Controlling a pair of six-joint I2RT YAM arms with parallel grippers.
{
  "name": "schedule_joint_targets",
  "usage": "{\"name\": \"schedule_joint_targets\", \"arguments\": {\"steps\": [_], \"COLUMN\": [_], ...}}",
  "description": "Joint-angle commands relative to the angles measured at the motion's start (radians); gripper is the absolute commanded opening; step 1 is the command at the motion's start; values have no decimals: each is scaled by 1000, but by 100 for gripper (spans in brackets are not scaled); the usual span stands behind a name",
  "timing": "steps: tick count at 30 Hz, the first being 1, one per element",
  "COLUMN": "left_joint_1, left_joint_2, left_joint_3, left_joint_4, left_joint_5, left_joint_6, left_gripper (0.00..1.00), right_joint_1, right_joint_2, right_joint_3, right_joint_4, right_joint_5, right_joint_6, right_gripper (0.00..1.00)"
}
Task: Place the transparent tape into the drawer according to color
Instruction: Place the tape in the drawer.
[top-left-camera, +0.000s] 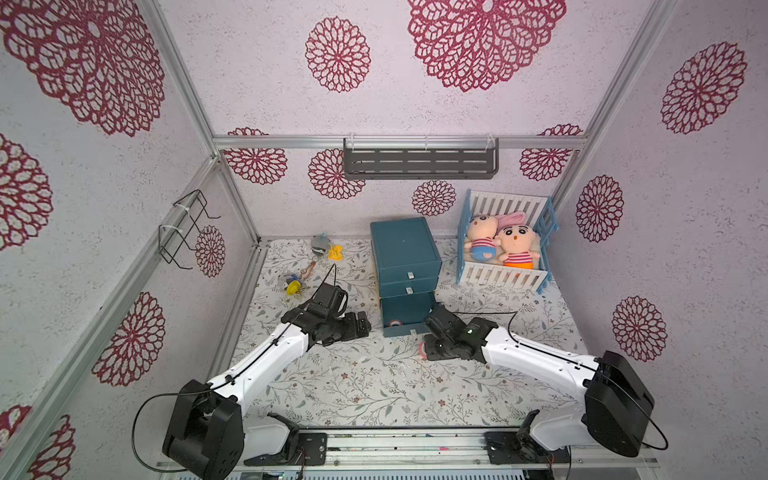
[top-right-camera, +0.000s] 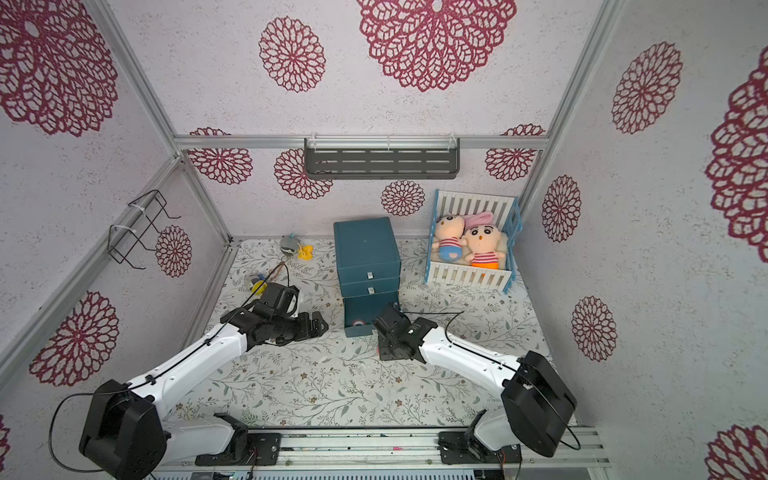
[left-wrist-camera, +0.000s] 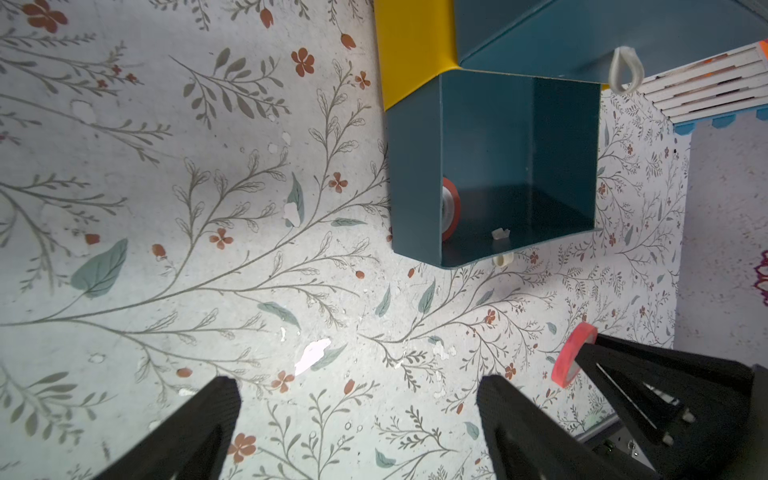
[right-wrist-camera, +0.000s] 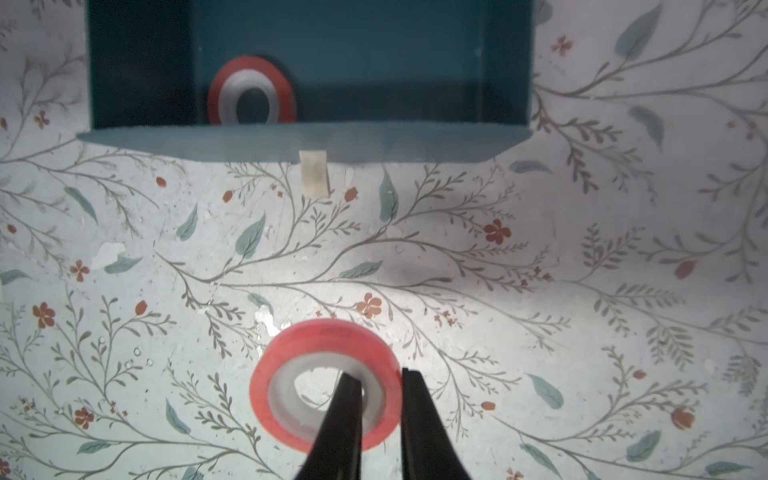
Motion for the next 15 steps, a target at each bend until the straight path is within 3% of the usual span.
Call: {"name": "schedule_joint_targets", "arguments": {"steps": [1, 15], "left_joint_1": [10, 13], "left_joint_2": [-28, -53], "left_joint_3": [21, 21], "left_joint_4": [-8, -30], "left_joint_5": [7, -11], "left_joint_6": [12, 11], "left_gripper": [97, 97], "right_joint_1": [-46, -152], "right_joint_2": [-20, 108], "right_joint_3": [53, 167], "right_joint_4": [69, 167], "right_joint_5": [22, 37], "right_joint_6": [-51, -115], "right_gripper": [0, 0]}}
